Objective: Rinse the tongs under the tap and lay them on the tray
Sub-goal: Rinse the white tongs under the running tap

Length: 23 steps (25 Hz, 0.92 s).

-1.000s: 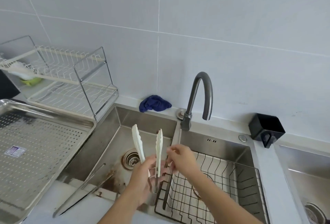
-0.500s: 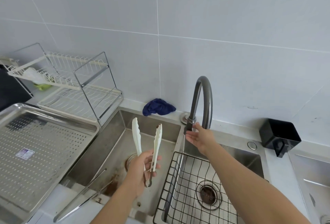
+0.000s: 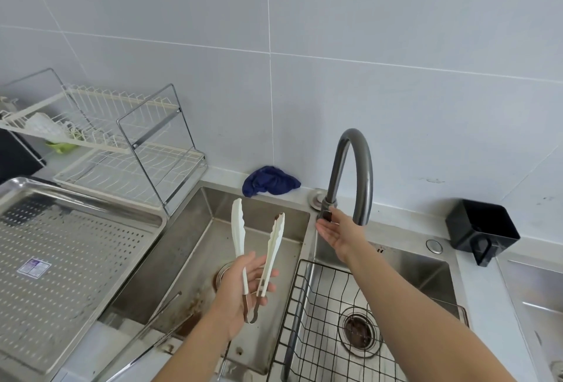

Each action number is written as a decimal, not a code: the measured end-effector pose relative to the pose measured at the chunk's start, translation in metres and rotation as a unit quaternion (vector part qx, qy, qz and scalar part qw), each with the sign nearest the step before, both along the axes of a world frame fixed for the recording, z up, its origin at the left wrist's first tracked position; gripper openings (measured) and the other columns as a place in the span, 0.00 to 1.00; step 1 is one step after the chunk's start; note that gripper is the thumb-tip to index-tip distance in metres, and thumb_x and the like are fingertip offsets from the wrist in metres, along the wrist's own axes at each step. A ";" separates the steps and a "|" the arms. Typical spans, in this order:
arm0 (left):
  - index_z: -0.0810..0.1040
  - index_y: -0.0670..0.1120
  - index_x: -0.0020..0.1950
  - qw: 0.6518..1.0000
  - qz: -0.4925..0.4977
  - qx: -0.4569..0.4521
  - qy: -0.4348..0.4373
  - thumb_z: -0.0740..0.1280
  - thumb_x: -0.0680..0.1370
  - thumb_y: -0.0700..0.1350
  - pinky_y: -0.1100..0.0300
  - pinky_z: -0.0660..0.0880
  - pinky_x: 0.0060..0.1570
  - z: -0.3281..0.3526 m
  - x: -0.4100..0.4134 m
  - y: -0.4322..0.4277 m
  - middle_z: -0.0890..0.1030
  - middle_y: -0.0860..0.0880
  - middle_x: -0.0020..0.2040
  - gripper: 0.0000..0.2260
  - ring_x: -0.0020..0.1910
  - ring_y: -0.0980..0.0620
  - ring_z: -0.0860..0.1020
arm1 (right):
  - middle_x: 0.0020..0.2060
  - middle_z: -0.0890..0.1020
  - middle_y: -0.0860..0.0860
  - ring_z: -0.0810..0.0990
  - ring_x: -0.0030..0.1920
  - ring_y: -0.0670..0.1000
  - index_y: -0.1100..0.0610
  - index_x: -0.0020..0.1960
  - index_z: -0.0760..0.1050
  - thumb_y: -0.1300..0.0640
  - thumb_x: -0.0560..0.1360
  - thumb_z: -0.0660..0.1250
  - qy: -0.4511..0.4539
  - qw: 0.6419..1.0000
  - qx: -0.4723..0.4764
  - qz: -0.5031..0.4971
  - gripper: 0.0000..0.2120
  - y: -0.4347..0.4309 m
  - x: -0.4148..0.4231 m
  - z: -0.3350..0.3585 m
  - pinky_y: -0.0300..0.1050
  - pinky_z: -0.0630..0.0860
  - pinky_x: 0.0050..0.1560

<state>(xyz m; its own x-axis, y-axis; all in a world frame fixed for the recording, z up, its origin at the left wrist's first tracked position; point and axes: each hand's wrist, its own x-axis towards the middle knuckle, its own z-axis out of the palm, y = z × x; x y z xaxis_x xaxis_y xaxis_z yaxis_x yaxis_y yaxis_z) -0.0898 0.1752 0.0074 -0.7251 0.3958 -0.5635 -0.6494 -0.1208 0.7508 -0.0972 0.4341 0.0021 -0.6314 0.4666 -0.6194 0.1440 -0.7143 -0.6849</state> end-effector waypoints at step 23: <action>0.88 0.42 0.50 0.992 -0.067 -0.107 0.013 0.70 0.78 0.50 0.56 0.75 0.27 -0.020 0.030 -0.015 0.83 0.32 0.53 0.13 0.37 0.42 0.83 | 0.45 0.81 0.65 0.82 0.41 0.56 0.71 0.60 0.78 0.59 0.82 0.68 0.039 0.976 0.201 0.068 0.15 -0.017 0.012 -0.004 0.45 0.84 0.41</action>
